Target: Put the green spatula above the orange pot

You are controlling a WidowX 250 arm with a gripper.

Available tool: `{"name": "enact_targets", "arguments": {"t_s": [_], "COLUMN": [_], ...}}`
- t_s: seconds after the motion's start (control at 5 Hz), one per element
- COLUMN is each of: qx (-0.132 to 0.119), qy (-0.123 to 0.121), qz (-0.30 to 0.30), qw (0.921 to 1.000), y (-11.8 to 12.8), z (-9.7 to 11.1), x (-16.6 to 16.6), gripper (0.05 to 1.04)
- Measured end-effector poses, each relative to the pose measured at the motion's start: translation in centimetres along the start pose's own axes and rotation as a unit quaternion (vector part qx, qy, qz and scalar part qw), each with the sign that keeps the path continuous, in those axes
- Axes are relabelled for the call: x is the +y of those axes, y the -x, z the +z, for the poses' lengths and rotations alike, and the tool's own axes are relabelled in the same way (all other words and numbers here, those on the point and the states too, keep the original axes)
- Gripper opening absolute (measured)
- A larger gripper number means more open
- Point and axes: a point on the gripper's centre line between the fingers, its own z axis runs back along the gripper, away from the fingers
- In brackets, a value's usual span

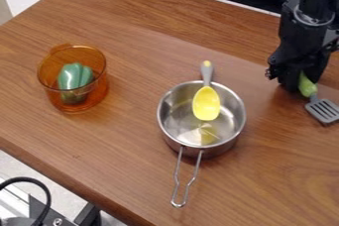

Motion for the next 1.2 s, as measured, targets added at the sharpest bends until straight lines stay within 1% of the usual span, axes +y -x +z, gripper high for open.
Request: {"name": "enact_targets", "arguments": {"t_s": [0.2, 0.4, 0.6, 0.8, 1.0, 1.2], "qx": [0.002, 0.018, 0.015, 0.01, -0.009, -0.005], "qy": [-0.006, -0.005, -0.023, -0.002, 0.01, -0.008], "qz": [0.004, 0.021, 0.03, 0.05, 0.079, 0.118], "qw": [1.0, 0.9996, 0.9992, 0.9987, 0.9968, 0.993], "y": [0.1, -0.1, -1.2, -2.9, -5.4, -8.0], "z": [0.1, 0.0, 0.4, 2.0, 2.7, 3.3], "x": [0.2, 0.4, 1.4, 1.4, 2.6, 4.2], "gripper": [0.399, 0.399, 0.399, 0.399, 0.399, 0.399]}}
